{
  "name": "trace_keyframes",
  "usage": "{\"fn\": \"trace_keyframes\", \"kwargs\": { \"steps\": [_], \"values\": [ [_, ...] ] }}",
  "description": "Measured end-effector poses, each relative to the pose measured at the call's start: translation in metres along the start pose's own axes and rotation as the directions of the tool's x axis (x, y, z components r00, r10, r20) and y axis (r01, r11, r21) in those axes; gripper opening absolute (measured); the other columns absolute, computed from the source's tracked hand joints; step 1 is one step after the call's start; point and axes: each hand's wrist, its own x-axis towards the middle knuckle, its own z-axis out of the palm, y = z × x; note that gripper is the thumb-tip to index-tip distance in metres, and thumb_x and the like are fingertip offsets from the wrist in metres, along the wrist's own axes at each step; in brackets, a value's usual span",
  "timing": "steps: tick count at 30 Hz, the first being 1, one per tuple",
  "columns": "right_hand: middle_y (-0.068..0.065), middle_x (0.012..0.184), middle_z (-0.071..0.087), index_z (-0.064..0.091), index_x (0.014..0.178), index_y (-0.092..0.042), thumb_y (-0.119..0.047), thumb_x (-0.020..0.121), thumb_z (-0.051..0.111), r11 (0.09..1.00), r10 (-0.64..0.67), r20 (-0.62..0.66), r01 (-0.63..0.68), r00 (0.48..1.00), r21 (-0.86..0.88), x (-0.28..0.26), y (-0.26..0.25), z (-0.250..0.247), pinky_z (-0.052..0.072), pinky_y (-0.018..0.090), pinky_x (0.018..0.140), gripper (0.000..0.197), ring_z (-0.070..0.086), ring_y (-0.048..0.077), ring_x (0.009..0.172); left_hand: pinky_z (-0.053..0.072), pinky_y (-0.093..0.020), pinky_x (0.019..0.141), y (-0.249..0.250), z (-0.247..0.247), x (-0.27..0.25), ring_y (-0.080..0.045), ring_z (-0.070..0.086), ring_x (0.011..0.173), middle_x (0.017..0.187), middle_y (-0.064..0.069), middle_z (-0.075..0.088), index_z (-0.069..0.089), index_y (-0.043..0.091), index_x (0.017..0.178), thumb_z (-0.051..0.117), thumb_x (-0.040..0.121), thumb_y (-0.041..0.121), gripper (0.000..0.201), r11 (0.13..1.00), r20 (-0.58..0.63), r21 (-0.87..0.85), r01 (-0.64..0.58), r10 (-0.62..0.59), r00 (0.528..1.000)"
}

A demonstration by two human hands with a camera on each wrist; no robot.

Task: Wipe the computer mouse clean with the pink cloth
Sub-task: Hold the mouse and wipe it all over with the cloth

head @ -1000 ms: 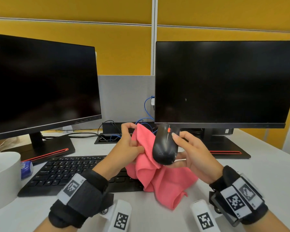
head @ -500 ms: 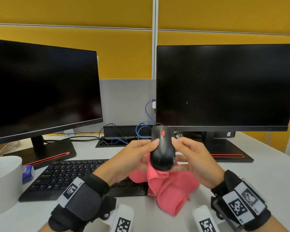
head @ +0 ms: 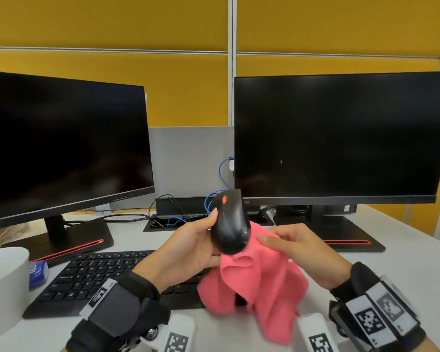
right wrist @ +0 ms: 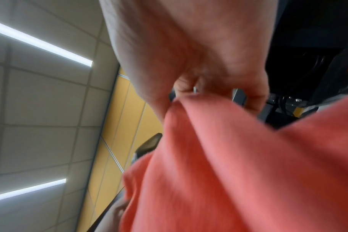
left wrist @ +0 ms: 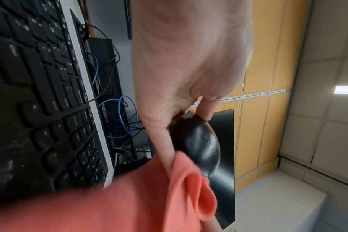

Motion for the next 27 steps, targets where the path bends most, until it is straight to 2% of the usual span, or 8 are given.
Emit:
{"fn": "trace_keyframes", "kwargs": {
  "steps": [2, 5, 8, 10, 13, 19, 23, 27],
  "values": [
    [0.014, 0.073, 0.056, 0.064, 0.072, 0.003, -0.026, 0.088, 0.068, 0.999, -0.043, -0.14, 0.046, 0.989, 0.023, 0.003, 0.001, -0.003, 0.038, 0.033, 0.067, 0.034, 0.05, 0.02, 0.071, 0.053, -0.047, 0.095, 0.001, 0.0, -0.001, -0.033, 0.063, 0.117, 0.128, -0.015, 0.065, 0.058, 0.012, 0.13, 0.035, 0.1, 0.04, 0.048, 1.0, -0.016, -0.021, 0.012, -0.013, 1.0],
    [0.019, 0.082, 0.063, 0.069, 0.087, 0.002, -0.023, 0.093, 0.061, 0.982, -0.112, -0.384, 0.162, 0.917, 0.099, 0.005, 0.0, -0.008, 0.041, 0.036, 0.074, 0.027, 0.056, 0.022, 0.079, 0.054, -0.045, 0.092, 0.0, -0.001, -0.001, -0.036, 0.064, 0.115, 0.126, -0.016, 0.066, 0.056, 0.009, 0.131, 0.032, 0.103, 0.038, 0.047, 0.998, -0.059, -0.047, 0.033, -0.036, 0.998],
    [0.007, 0.086, 0.069, 0.07, 0.09, -0.008, -0.021, 0.092, 0.064, 0.959, -0.245, -0.431, 0.283, 0.868, 0.025, 0.0, -0.006, -0.008, 0.047, 0.029, 0.075, 0.014, 0.061, 0.016, 0.081, 0.059, -0.041, 0.084, -0.003, 0.002, 0.001, -0.038, 0.067, 0.109, 0.121, -0.019, 0.068, 0.057, 0.005, 0.126, 0.031, 0.104, 0.036, 0.046, 0.992, -0.085, -0.119, 0.042, -0.052, 0.995],
    [0.004, 0.09, 0.07, 0.071, 0.092, -0.014, -0.016, 0.088, 0.068, 0.928, -0.369, -0.377, 0.355, 0.849, -0.109, -0.003, -0.009, -0.001, 0.052, 0.029, 0.078, 0.005, 0.066, 0.017, 0.086, 0.061, -0.041, 0.078, -0.004, 0.006, 0.001, -0.04, 0.069, 0.103, 0.119, -0.023, 0.068, 0.056, 0.003, 0.126, 0.031, 0.105, 0.035, 0.046, 0.983, -0.084, -0.175, 0.046, -0.062, 0.995],
    [-0.003, 0.09, 0.066, 0.074, 0.094, -0.019, -0.017, 0.084, 0.072, 0.841, -0.517, -0.23, 0.439, 0.824, -0.317, -0.002, -0.006, 0.006, 0.051, 0.03, 0.078, 0.01, 0.064, 0.019, 0.086, 0.062, -0.041, 0.071, -0.007, 0.011, 0.002, -0.038, 0.072, 0.095, 0.116, -0.022, 0.07, 0.058, 0.005, 0.125, 0.034, 0.105, 0.032, 0.041, 0.972, -0.107, -0.234, 0.031, -0.058, 0.993],
    [-0.004, 0.087, 0.067, 0.08, 0.084, -0.023, -0.014, 0.078, 0.08, 0.868, -0.455, -0.012, 0.44, 0.89, -0.231, -0.004, -0.007, 0.011, 0.05, 0.026, 0.08, 0.011, 0.063, 0.017, 0.087, 0.061, -0.042, 0.078, -0.015, 0.011, 0.005, -0.029, 0.072, 0.098, 0.117, -0.016, 0.07, 0.059, 0.008, 0.126, 0.031, 0.106, 0.034, 0.043, 0.977, -0.136, -0.206, 0.058, -0.088, 0.987],
    [-0.006, 0.086, 0.07, 0.079, 0.084, -0.022, -0.013, 0.081, 0.078, 0.825, -0.506, -0.084, 0.454, 0.858, -0.337, 0.0, -0.004, 0.011, 0.051, 0.031, 0.08, 0.01, 0.065, 0.018, 0.085, 0.06, -0.037, 0.064, -0.017, 0.013, 0.006, -0.027, 0.072, 0.083, 0.102, -0.016, 0.074, 0.06, 0.007, 0.121, 0.033, 0.105, 0.034, 0.041, 0.976, -0.163, -0.206, 0.069, -0.103, 0.981],
    [-0.007, 0.087, 0.072, 0.079, 0.086, -0.022, -0.011, 0.079, 0.079, 0.822, -0.488, 0.004, 0.461, 0.873, -0.335, -0.001, -0.003, 0.01, 0.052, 0.029, 0.078, 0.012, 0.066, 0.018, 0.084, 0.058, -0.037, 0.062, -0.02, 0.015, 0.007, -0.028, 0.069, 0.082, 0.101, -0.018, 0.071, 0.058, 0.006, 0.122, 0.034, 0.105, 0.033, 0.041, 0.98, -0.189, -0.186, 0.065, -0.1, 0.977]
  ]
}}
